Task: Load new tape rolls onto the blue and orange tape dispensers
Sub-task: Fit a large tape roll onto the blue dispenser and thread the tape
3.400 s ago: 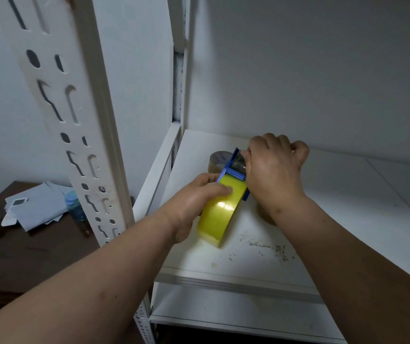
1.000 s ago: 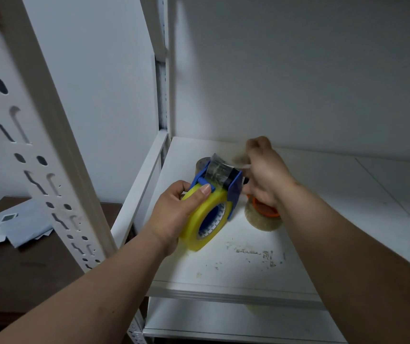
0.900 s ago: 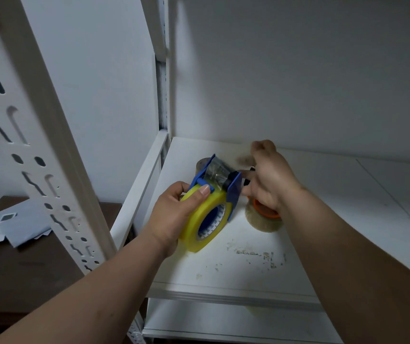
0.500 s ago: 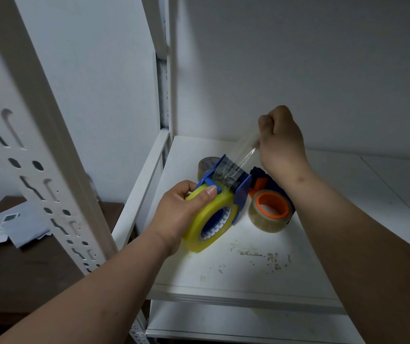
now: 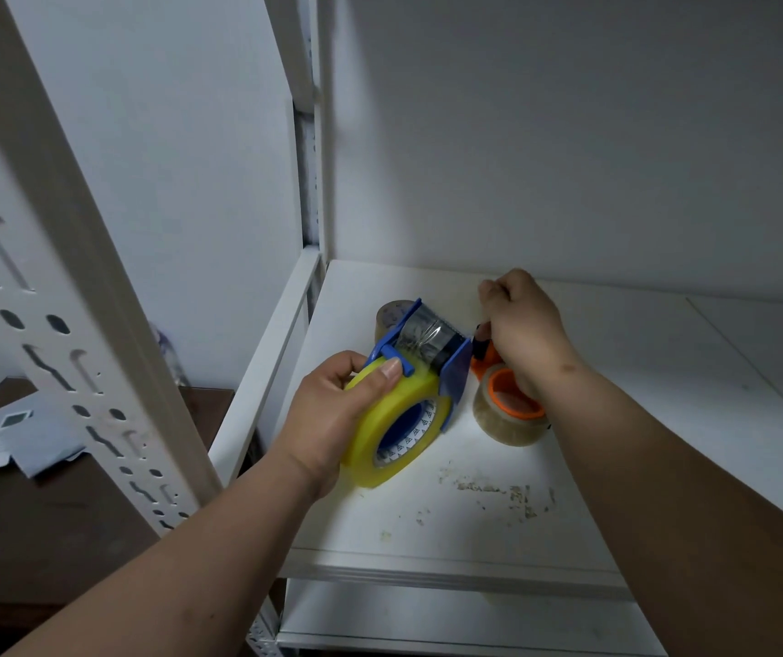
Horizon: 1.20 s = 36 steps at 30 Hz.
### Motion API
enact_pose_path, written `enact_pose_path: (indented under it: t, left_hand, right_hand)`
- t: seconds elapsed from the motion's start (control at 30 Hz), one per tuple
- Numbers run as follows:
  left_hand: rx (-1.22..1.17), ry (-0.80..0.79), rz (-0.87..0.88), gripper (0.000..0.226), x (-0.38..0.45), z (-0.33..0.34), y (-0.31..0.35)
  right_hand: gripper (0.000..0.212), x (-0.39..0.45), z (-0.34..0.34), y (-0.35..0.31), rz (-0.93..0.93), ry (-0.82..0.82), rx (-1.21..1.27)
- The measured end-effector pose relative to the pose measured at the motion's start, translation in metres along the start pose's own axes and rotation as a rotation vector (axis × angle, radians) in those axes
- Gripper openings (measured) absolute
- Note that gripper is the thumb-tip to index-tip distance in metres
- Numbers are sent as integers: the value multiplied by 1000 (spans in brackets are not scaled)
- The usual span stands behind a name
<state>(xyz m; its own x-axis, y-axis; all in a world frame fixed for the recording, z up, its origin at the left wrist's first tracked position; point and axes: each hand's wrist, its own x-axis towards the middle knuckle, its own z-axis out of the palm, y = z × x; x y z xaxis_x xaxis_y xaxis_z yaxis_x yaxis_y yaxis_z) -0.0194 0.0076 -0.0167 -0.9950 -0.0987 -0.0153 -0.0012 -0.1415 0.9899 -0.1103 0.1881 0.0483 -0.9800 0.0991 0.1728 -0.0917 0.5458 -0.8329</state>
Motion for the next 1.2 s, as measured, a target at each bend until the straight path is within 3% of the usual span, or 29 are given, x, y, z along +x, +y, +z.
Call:
enact_pose_path:
  t: [0.2,0.3,0.4,0.53,0.6,0.7,0.77,0.87,0.93,1.07,1.2]
  left_hand:
    - [-32,51,-19,45,2,-5,-9]
    - [-52,79,-51,62,0,-6,-10]
    - [-21,85,-66,69,-2,-7,-10]
    - [56,31,-81,76,-5,-8,-5]
    - [85,7,-94,76,-6,-8,0]
    - [58,16,-76,71,-9,-4,4]
    - [14,15,-68,76,-9,0,5]
    - [-24,-9,-62,74,-8,6,4]
    - [-30,-25,-67,66,-7,6,2]
    - [-34,-42,-103,57,-7,-1,-2]
    - [-1,-73,-175,49,-7,-5,2]
  right_hand:
    - [20,-17,27,13,244,-239,266]
    - [22,-23,35,12,386,-263,384]
    - [12,-23,36,14,479,-316,466]
    - [18,-26,38,21,542,-349,497]
    - [17,-25,38,23,511,-295,433]
    - [18,-22,35,23,291,-167,279]
    - [6,-21,28,14,172,-27,341]
    - [14,-21,13,-4,-12,58,441]
    - [23,-29,7,-12,-98,-67,413]
    - [59,-50,5,-10,-99,-482,279]
    - [63,-58,3,-14,-154,-543,207]
